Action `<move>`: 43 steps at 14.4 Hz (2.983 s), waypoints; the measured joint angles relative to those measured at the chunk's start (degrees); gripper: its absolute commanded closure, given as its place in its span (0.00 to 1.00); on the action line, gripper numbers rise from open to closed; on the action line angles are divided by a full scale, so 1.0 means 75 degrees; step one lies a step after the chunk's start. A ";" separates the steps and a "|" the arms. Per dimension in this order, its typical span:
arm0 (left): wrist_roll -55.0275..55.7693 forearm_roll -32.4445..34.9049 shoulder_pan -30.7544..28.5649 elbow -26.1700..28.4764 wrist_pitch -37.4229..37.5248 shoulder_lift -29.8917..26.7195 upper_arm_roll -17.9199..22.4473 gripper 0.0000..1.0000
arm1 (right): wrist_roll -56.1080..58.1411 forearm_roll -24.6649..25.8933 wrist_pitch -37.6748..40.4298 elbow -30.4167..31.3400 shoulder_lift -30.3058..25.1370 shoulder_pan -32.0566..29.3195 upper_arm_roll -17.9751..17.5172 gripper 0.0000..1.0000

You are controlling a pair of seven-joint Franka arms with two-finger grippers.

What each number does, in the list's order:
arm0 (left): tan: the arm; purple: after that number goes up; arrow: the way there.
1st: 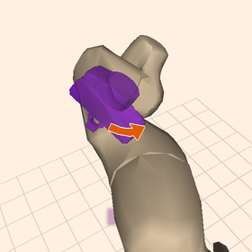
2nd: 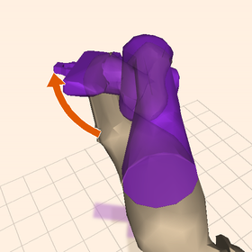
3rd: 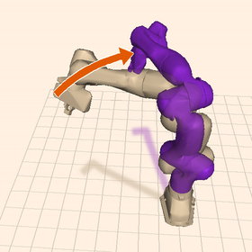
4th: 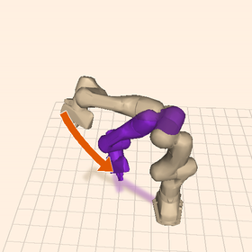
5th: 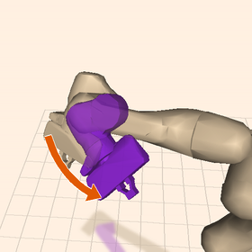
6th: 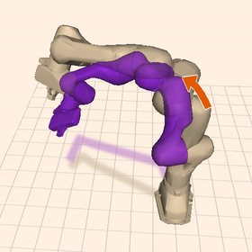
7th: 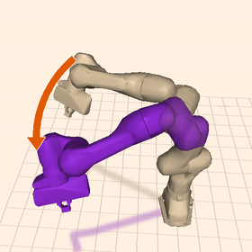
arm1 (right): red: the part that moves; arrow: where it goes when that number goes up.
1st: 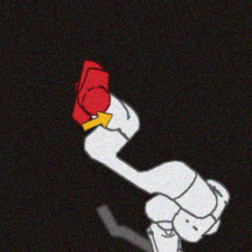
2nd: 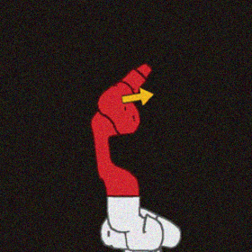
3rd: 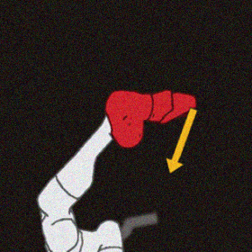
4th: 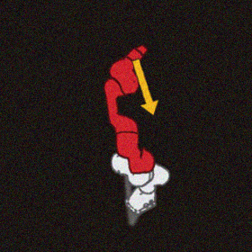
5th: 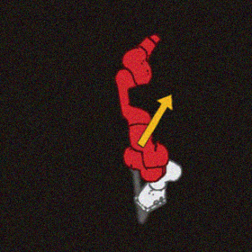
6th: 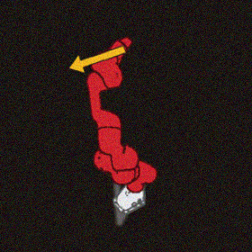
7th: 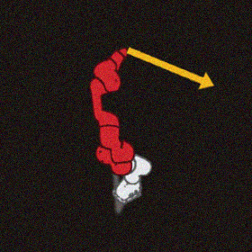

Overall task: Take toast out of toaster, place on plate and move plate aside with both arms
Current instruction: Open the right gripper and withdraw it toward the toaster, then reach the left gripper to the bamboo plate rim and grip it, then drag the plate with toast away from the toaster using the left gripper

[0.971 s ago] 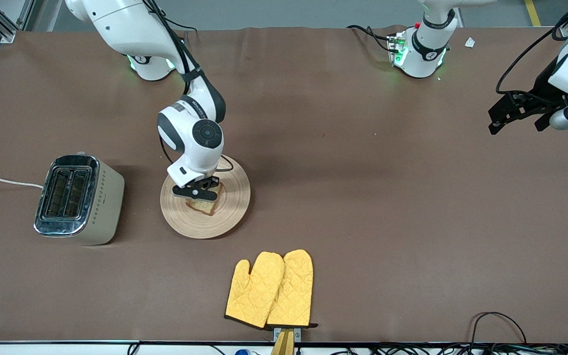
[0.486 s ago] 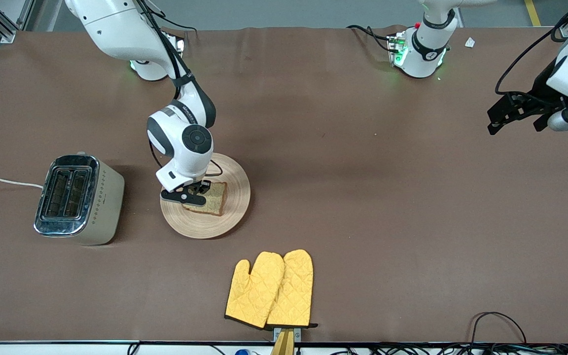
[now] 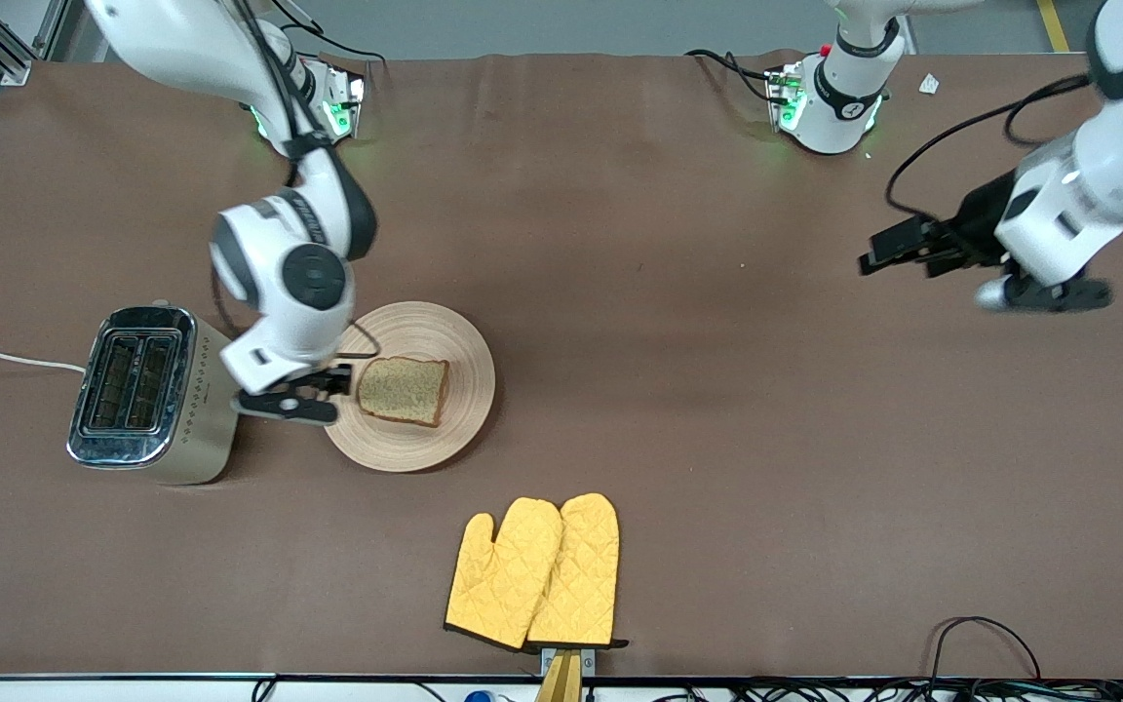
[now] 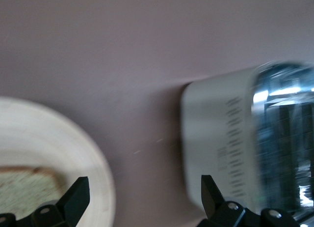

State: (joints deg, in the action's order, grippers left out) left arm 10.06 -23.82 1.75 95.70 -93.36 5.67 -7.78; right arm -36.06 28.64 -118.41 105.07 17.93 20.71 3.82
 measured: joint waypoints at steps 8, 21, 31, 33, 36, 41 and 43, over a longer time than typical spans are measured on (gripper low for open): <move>-0.1419 -0.2033 0.1370 -0.0647 -0.4196 0.4198 -0.1397 0.00 | 0.3993 -0.2858 0.3094 -0.2145 -0.1244 -0.2439 0.0013 0.00; -0.1521 -0.3524 0.4056 -0.3195 -0.7587 0.7385 -0.1596 1.00 | 0.4206 -0.3506 0.4823 -0.3680 -0.1189 -0.2591 -0.0075 0.00; -0.2029 -0.3885 0.3825 -0.3377 -0.7505 0.7261 -0.1590 1.00 | 0.4206 -0.3536 0.4830 -0.3680 -0.1189 -0.2729 -0.0088 0.00; -0.2039 -0.3831 0.3219 -0.3388 -0.6626 0.6909 -0.1504 1.00 | 0.4206 -0.3538 0.4833 -0.3680 -0.1189 -0.2730 -0.0089 0.00; -0.2158 -0.3363 0.1796 -0.3389 -0.4773 0.6346 -0.1486 1.00 | 0.4206 -0.3541 0.4837 -0.3680 -0.1189 -0.2730 -0.0090 0.00; -0.4302 -0.3047 -0.0677 -0.3322 -0.1742 0.6116 -0.1404 1.00 | 0.4208 -0.3568 0.4838 -0.3680 -0.1188 -0.2737 -0.0089 0.00; -0.5348 -0.2651 -0.1771 -0.3236 -0.0744 0.6153 -0.1384 1.00 | 0.4212 -0.3683 0.4838 -0.3680 -0.1187 -0.2756 -0.0085 0.00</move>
State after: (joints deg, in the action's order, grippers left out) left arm -30.05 -43.71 -11.53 71.43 -98.94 51.82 -18.16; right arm -4.47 1.02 -82.12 77.47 9.03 0.04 3.19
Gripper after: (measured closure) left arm 0.907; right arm 0.000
